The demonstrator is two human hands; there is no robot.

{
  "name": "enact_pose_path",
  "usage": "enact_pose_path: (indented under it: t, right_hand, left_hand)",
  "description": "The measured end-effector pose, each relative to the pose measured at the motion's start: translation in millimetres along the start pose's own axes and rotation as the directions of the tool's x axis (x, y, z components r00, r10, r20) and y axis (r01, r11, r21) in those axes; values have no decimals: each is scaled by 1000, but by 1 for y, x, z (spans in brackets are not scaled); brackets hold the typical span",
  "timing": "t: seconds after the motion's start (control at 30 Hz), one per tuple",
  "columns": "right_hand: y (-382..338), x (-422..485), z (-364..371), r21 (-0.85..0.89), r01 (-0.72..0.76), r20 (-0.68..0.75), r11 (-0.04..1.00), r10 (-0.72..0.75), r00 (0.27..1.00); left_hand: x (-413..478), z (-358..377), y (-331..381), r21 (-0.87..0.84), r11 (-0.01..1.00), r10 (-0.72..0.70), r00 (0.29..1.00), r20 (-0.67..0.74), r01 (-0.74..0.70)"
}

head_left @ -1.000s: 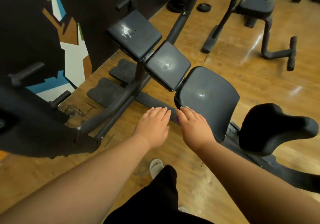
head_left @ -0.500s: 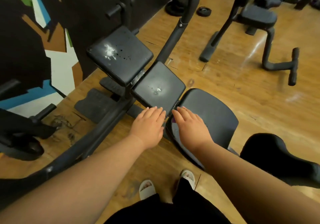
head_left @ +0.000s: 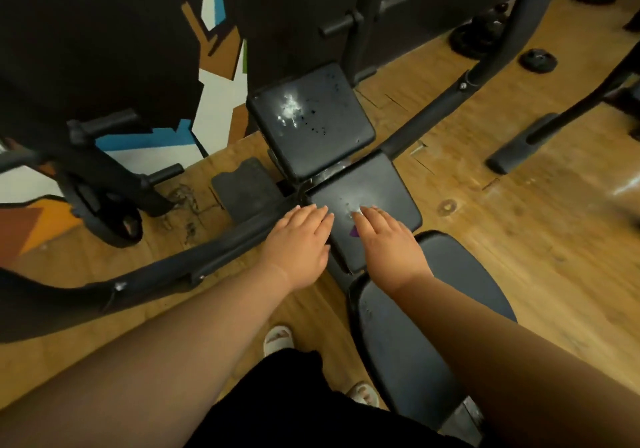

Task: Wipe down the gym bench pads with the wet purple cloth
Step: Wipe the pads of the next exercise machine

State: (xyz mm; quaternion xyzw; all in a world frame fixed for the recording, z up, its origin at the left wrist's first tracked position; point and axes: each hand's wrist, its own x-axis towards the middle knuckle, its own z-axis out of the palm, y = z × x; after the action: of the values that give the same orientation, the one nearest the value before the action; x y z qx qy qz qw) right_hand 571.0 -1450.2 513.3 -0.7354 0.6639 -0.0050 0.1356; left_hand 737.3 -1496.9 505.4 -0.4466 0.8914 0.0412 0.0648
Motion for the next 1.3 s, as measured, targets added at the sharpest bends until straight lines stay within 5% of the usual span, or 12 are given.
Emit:
enact_pose_path:
  t: [0.67,1.3]
  right_hand:
    - [-10,188,-44,62,-85,-110,994,91,990]
    - [-3,246,-60,31,-84,-75,996,86,993]
  left_hand:
    - [143,-40,-140,100,994,51,997,-55,-45]
    - [203,-63,-184,109,988,121,985,-122,-107]
